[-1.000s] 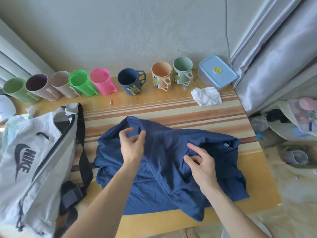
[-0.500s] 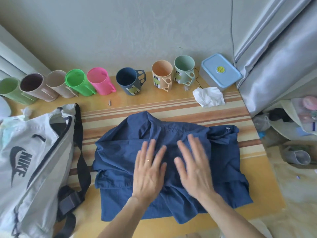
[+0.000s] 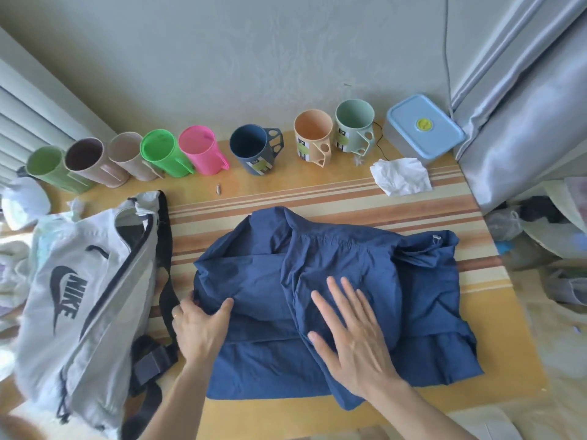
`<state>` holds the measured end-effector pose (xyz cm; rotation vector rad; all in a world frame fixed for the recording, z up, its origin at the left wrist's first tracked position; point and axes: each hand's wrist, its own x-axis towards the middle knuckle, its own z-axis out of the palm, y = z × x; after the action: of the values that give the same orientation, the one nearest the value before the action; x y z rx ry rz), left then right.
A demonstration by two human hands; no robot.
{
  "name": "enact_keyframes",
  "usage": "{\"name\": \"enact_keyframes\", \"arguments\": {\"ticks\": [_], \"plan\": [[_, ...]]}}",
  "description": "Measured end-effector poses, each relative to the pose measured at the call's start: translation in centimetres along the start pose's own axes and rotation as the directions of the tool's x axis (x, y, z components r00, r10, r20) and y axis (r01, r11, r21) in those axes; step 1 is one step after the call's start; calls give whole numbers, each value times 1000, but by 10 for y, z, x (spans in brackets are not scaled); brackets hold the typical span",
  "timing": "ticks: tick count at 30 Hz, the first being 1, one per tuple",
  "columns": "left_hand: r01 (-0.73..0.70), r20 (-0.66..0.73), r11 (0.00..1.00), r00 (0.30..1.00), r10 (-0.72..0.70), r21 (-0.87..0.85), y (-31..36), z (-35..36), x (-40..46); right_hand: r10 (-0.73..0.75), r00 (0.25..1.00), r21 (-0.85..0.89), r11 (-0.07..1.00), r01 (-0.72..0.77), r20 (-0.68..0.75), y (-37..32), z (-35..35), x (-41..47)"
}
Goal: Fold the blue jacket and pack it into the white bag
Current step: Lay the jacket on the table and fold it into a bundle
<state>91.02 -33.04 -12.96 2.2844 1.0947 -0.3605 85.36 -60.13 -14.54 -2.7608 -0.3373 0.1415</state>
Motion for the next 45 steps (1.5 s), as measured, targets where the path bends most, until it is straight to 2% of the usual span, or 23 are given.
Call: {"name": "enact_keyframes", "arguments": {"ticks": [3,6,8,10,11,13,15,17,19,21,23,24,25,27,29,32,35,36,38,40,42,44,45], "plan": [[82,120,997,990,-80,-9,12,-13,10,20,991,-106,994,-7,131,17,19,-8],[35,213,998,977,-24,-49,32,-32,-3,-9,967,-93,995,33,256,33,27,-6],[-43,206,990,976,70,-132,51,-46,-27,-32,958,-10,999,36,284,35,22,-4],[-146,265,958,941,211,-246,78,-55,-62,3,955,265,960,-86,297,33,4,-2],[-206,312,938,904,292,-280,94,-53,-82,80,946,470,853,-228,313,32,-14,0],[-343,395,882,798,456,-324,124,-30,-120,297,882,806,373,-460,366,35,-56,1],[-536,406,785,672,620,-311,155,10,-158,445,777,888,-106,-448,446,57,-92,-7],[-599,494,730,549,674,-329,182,54,-195,488,720,867,-348,-357,493,92,-116,-21],[-524,653,737,385,652,-428,194,92,-222,530,697,875,-291,-386,483,119,-132,-33],[-560,676,688,281,681,-461,196,115,-235,643,633,875,-128,-468,432,145,-128,-40],[-759,490,496,271,829,-420,184,123,-229,766,549,839,23,-543,335,163,-118,-45],[-873,365,376,256,895,-310,175,128,-218,825,525,795,172,-582,207,169,-112,-47],[-949,268,284,240,933,-137,165,134,-205,825,565,708,390,-589,16,171,-106,-46],[-956,267,208,259,928,206,146,146,-177,591,754,406,788,-463,-288,171,-86,-47],[-922,426,145,300,854,358,127,161,-155,372,907,163,925,-344,-197,171,-62,-46],[-940,582,107,287,761,324,112,180,-139,307,950,-54,951,-305,49,187,-32,-48],[-957,472,229,288,833,180,114,177,-135,287,957,10,958,-288,52,196,-27,-50],[-942,355,311,336,872,126,114,170,-136,292,956,119,950,-290,-2,195,-33,-50],[-853,95,522,520,849,14,115,151,-133,403,910,375,861,-343,-94,191,-53,-44],[-658,11,742,747,664,-129,128,135,-124,519,840,504,774,-384,-157,194,-79,-24],[-348,157,904,907,392,-249,151,123,-110,590,804,566,689,-452,-76,204,-103,7],[-82,360,958,915,181,-274,174,116,-97,600,798,545,648,-532,65,212,-123,41],[-51,404,968,902,149,-245,180,114,-91,568,822,489,707,-512,39,212,-128,53]]}}
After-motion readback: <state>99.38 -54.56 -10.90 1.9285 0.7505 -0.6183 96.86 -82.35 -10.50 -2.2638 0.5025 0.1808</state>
